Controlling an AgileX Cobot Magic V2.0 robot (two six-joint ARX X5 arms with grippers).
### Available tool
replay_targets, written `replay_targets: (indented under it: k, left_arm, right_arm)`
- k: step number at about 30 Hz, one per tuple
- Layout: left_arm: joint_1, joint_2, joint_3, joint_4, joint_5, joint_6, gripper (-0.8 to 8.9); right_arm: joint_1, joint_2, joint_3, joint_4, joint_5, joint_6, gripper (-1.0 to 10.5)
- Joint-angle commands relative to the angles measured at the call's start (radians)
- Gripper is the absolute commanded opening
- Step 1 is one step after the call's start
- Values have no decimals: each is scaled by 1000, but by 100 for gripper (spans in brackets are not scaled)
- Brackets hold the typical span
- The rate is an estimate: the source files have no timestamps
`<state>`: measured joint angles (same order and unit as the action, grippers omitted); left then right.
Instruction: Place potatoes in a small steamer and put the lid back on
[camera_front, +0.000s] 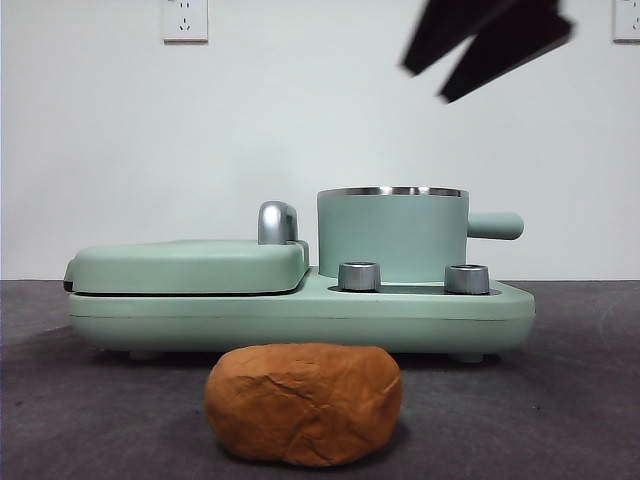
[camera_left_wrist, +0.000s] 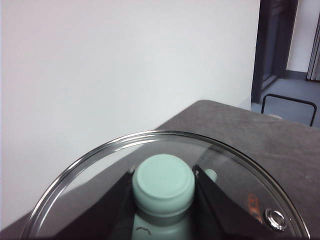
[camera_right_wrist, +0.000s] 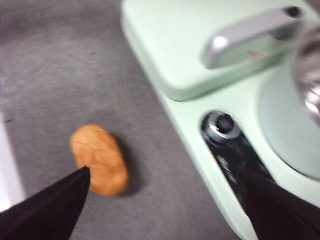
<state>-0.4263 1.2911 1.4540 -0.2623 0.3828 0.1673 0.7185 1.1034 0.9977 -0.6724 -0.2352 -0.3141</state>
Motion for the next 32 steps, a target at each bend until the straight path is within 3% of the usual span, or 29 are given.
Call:
replay_targets:
  k: [1,15,27,32]
  left_arm:
    - [-4,2,26,12,1,8,6]
    - [13,1,26,-6,1,8,9]
    - [157,-107,26,-66,-5,8,10]
    - [221,-148,26,-106,-5,8,10]
  right_arm:
    - [67,66,31,2,0,-18,480]
    - [317,335,33,58,70,-61,479]
    - [341,460,32,137,180,-65,478]
    - [333,514,32,115,157,-60,410]
